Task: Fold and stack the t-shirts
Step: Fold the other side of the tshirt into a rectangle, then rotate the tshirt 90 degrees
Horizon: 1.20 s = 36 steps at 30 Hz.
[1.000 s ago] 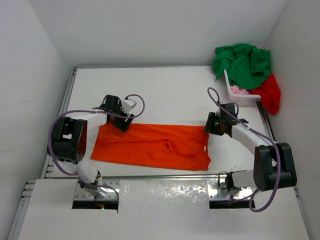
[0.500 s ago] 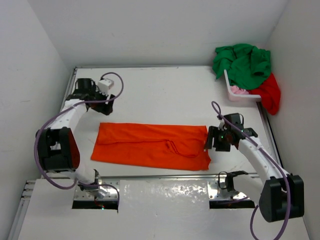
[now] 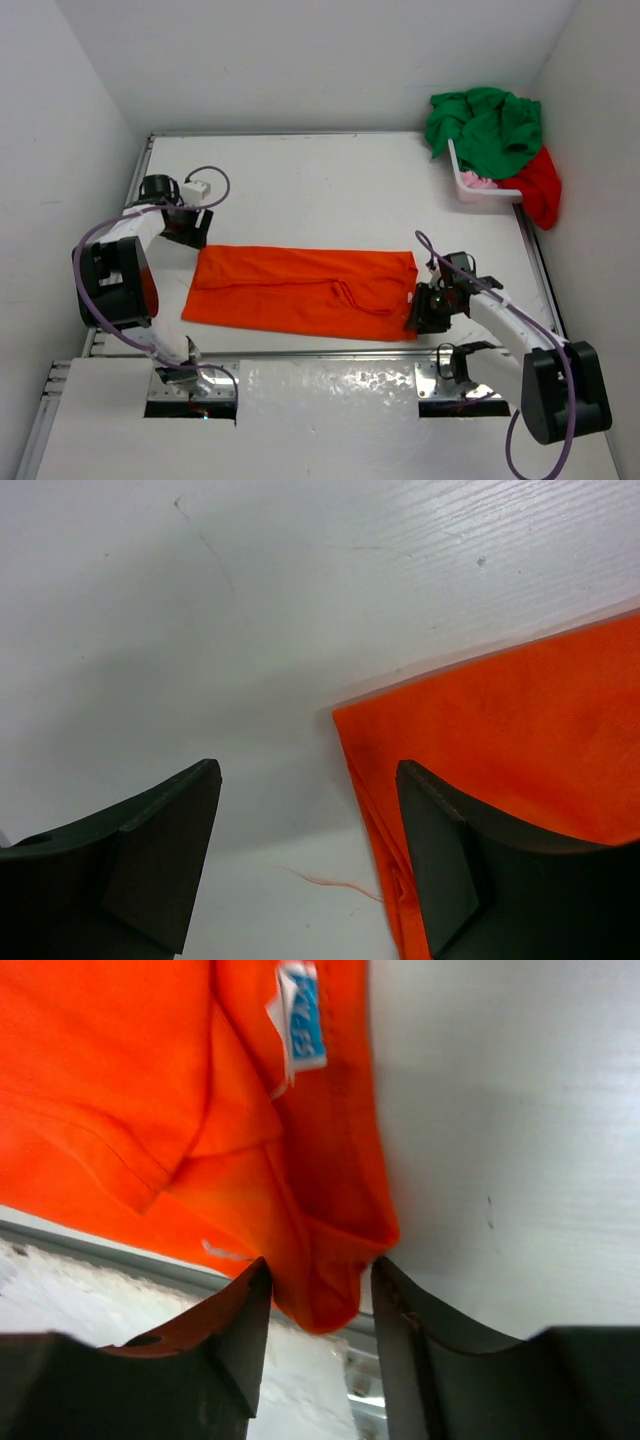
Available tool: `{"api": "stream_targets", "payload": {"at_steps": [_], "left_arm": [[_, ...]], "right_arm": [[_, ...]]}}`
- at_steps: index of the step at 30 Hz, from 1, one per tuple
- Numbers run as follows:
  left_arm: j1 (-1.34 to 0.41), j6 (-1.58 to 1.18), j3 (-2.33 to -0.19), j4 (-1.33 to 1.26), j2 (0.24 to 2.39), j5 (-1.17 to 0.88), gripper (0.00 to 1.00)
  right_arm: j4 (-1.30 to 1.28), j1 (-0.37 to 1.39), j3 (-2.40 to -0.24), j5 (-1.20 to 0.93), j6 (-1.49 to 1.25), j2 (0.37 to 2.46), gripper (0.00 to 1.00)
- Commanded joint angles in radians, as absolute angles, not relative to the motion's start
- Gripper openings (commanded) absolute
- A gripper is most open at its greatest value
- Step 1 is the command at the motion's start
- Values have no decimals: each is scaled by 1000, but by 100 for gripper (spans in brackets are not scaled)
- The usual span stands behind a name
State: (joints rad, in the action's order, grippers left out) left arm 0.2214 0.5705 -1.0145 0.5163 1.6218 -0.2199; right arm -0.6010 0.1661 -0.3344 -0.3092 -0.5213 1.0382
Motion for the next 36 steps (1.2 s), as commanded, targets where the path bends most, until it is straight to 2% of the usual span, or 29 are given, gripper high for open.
{"api": "stream_targets", "payload": {"at_steps": [1,3,4,7,10,15,17,18,20,21,23,24,25,27,28,30,32,34,36], "left_arm": [[221,571,-1034,480,1608,-226,70],[229,569,-1032,477,1608,-221,69],[232,569,-1032,477,1609,-224,70],[245,565,-1042,479,1611,-230,70],[261,566,-1066,497,1612,-242,70],[285,566,-1124,543,1605,-253,70],[290,568,-1137,558,1601,-256,70],[294,568,-1146,564,1600,-258,69],[298,569,-1155,581,1600,-258,70],[298,569,-1157,587,1606,-256,70],[298,566,-1155,589,1612,-265,70],[296,565,-1152,591,1621,-268,70],[296,563,-1149,588,1627,-282,70],[296,555,-1144,588,1650,-294,69],[295,549,-1141,584,1655,-296,69],[293,534,-1123,577,1669,-304,69],[295,525,-1102,574,1672,-317,69],[295,520,-1092,569,1671,-327,69],[295,512,-1088,566,1677,-327,69]], "right_arm": [[-505,170,-325,-305,-540,1083,35],[-492,170,-327,-284,-532,1103,25],[-482,170,-327,-281,-532,1130,16],[-439,170,-357,-264,-535,1190,1],[-413,169,-467,-188,-506,1314,0],[-420,161,-851,-106,-423,1664,0],[-449,156,-1059,-91,-402,1779,0],[-466,155,-1140,-80,-396,1902,0],[-523,153,-1394,-74,-374,2032,0],[-561,153,-1583,-77,-359,2168,0],[-607,153,-1795,-83,-345,2311,1],[-638,153,-1913,-71,-345,2386,7],[-667,155,-2135,-58,-353,2528,12],[-631,153,-2291,-46,-391,2641,28],[-521,150,-2331,-38,-415,2696,36],[-358,141,-2237,-28,-510,2695,55],[-166,130,-2214,-24,-569,2691,60],[-121,112,-2327,-40,-614,2718,69],[-82,104,-2390,-37,-604,2729,72]]}}
